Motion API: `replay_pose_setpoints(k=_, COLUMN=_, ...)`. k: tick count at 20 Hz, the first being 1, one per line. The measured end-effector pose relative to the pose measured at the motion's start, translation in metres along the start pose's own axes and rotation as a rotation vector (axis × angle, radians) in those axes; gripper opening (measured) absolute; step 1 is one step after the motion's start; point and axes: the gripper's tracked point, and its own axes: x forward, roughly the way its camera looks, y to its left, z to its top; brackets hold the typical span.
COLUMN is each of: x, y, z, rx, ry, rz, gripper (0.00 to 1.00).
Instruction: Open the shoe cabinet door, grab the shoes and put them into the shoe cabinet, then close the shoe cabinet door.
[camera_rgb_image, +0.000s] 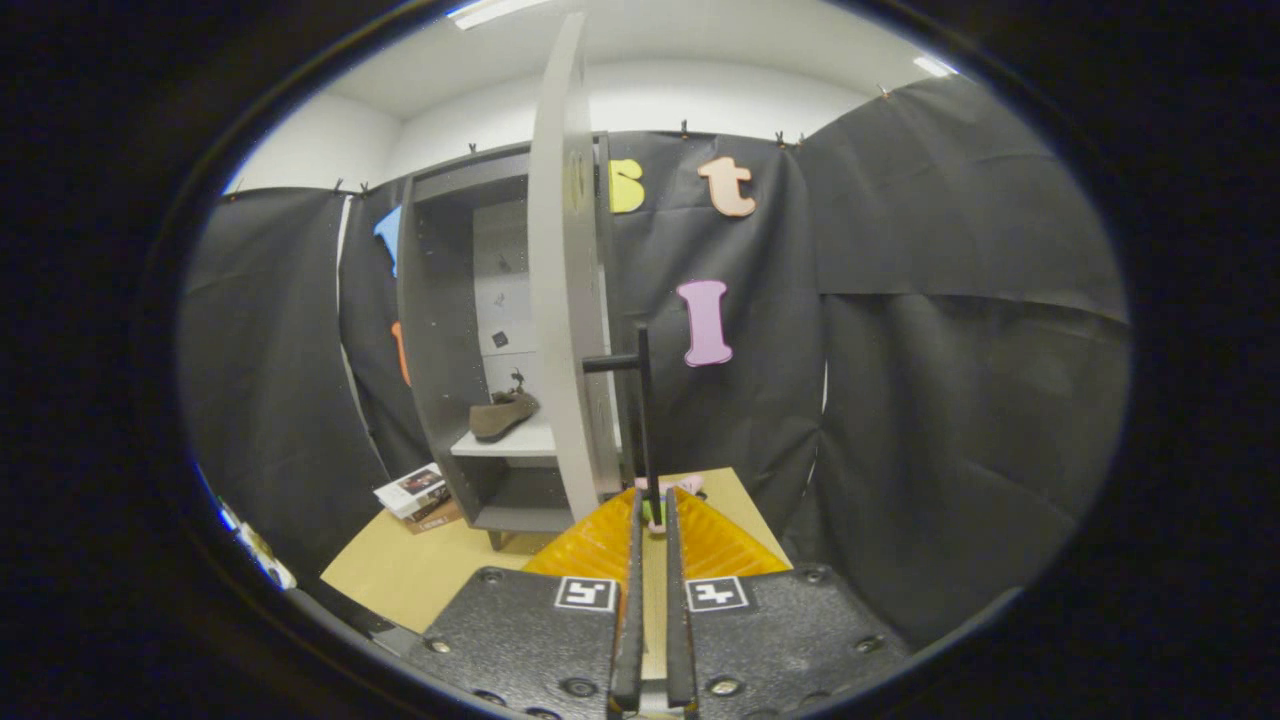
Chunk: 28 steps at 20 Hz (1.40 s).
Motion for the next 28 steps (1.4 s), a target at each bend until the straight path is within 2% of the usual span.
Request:
replay_pose_setpoints(k=1, x=-0.001, y=0.006, z=-0.003, rx=0.004, ry=0.007, rz=0.015, gripper=0.19)
replay_pose_setpoints(k=5, x=-0.012, y=0.035, z=-0.030, rx=0.000, ry=0.024, rz=0.046, gripper=0.68)
replay_pose_setpoints(k=6, x=-0.013, y=0.046, z=-0.042, rx=-0.018, ry=0.035, rz=0.052, gripper=0.72)
replay_pose_setpoints(k=9, x=-0.002, y=0.081, z=-0.073, rx=-0.034, ry=0.058, rz=0.068, gripper=0.95)
replay_pose_setpoints(k=11, x=0.008, y=0.101, z=-0.095, rx=-0.047, ry=0.087, rz=0.086, gripper=0.99)
replay_pose_setpoints(k=20, x=0.078, y=0.173, z=-0.225, rx=-0.087, ry=0.281, rz=0.206, gripper=0.99)
replay_pose_setpoints(k=28, x=0.161, y=0.205, z=-0.335, rx=-0.031, ry=0.476, rz=0.262, gripper=0.98)
